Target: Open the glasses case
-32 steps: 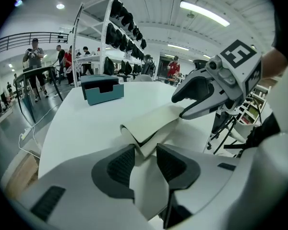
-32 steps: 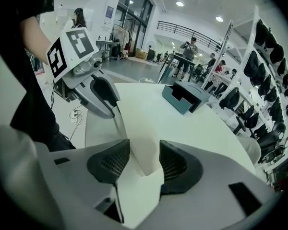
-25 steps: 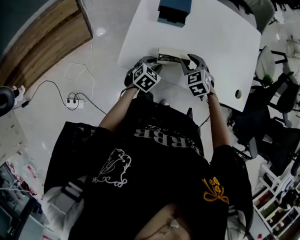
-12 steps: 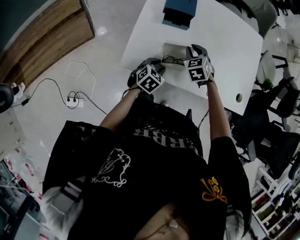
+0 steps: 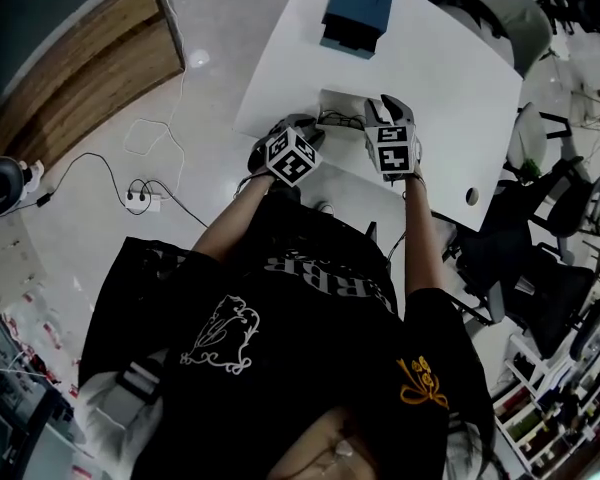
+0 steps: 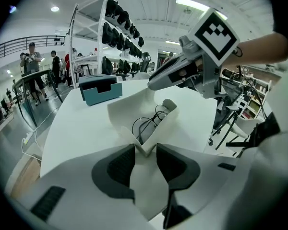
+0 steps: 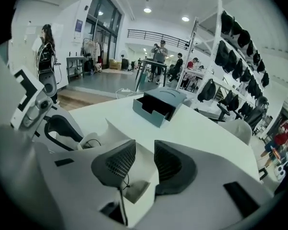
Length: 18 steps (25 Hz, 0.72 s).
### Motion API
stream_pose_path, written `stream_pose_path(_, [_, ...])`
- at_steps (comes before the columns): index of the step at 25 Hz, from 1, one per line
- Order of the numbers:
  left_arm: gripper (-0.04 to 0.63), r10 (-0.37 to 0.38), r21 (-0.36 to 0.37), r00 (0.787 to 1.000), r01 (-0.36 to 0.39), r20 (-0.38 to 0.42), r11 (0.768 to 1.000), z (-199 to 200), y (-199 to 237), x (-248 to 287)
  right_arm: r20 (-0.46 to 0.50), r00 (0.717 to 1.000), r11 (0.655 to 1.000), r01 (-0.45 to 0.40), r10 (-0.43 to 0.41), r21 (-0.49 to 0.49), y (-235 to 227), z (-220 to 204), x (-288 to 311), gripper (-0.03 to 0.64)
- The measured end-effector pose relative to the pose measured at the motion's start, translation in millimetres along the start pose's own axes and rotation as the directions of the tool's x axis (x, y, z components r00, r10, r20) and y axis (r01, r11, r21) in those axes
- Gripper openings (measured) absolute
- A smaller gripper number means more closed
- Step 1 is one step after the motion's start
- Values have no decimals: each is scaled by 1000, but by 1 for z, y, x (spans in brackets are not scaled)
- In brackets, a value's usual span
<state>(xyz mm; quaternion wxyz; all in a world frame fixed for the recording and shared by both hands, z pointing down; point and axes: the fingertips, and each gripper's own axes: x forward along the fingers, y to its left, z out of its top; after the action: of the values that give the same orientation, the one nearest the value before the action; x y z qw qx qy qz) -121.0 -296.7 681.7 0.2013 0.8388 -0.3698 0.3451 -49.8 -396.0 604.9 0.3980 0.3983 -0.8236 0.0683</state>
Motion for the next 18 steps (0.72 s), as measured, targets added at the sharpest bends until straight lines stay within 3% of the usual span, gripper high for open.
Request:
stream_pose_path(6, [149, -2, -3, 1000, 2, 3, 1000, 1, 0, 0, 87, 996, 989, -2, -11, 149, 0, -4, -40, 130])
stream_pose_path(12, [149, 7, 19, 1000, -7, 10, 1000, 0, -8, 0, 147, 989, 977, -31, -1, 212, 2, -19, -83, 130])
stream_pose_path(18, [150, 14, -154, 998, -4, 66, 988, 5, -25, -23, 204, 978, 966, -85, 35, 244, 4, -26, -126, 130])
